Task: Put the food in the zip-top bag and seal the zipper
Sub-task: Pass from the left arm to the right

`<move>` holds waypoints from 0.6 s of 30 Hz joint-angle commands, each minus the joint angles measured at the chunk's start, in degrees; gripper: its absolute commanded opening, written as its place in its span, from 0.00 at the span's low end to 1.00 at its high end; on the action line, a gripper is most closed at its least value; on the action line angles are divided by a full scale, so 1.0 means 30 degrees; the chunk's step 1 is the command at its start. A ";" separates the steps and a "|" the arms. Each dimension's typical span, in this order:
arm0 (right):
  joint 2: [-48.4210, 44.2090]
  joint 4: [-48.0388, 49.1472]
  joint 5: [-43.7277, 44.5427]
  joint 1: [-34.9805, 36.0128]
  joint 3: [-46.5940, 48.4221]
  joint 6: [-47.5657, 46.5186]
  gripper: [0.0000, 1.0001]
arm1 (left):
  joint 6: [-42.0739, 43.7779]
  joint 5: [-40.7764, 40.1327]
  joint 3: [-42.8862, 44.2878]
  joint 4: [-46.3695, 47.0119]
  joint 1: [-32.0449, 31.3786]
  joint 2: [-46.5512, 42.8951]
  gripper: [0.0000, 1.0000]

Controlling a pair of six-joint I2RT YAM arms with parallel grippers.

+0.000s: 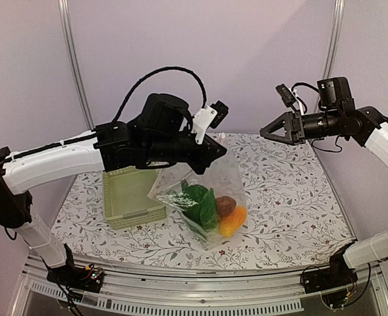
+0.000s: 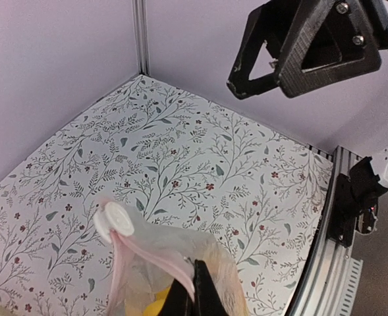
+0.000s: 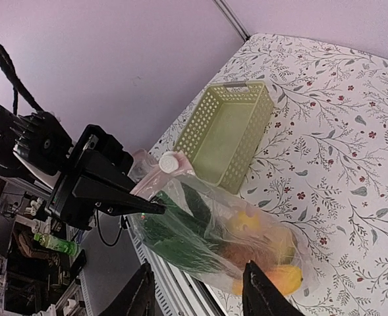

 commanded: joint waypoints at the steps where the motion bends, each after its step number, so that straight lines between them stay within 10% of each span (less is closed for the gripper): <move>1: 0.0520 0.2336 0.0216 0.0649 -0.0362 -0.1575 0.40 | -0.0129 0.1725 -0.0695 0.1442 0.0361 -0.0370 0.00; 18: 0.3429 0.4281 -0.3041 0.2861 -0.0057 -0.3652 0.46 | 0.0780 0.4979 -0.2040 0.1809 0.0652 -0.1750 0.00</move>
